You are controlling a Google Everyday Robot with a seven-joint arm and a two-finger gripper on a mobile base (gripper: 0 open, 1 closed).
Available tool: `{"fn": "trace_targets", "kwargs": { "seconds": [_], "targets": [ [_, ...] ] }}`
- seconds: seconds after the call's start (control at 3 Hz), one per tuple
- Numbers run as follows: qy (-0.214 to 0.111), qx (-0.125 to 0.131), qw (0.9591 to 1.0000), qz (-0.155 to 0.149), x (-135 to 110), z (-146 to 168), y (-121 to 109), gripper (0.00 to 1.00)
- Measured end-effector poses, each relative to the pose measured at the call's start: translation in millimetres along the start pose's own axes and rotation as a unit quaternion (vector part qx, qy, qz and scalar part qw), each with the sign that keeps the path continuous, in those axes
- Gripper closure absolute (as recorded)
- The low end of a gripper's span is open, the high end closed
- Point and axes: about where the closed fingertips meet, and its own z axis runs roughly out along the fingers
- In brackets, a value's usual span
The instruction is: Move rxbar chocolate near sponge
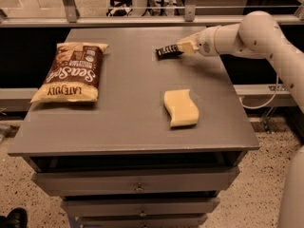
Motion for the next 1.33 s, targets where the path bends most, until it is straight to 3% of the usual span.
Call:
{"fn": "trace_targets", "kwargs": {
  "seconds": [0.67, 1.0, 1.33],
  "targets": [
    [0.056, -0.006, 0.9982, 0.018, 25, -75, 31, 1.0],
    [0.094, -0.001, 0.9953, 0.025, 40, -112, 38, 1.0],
    [0.139, 0.003, 0.9898, 0.031, 54, -158, 46, 1.0]
  ]
}}
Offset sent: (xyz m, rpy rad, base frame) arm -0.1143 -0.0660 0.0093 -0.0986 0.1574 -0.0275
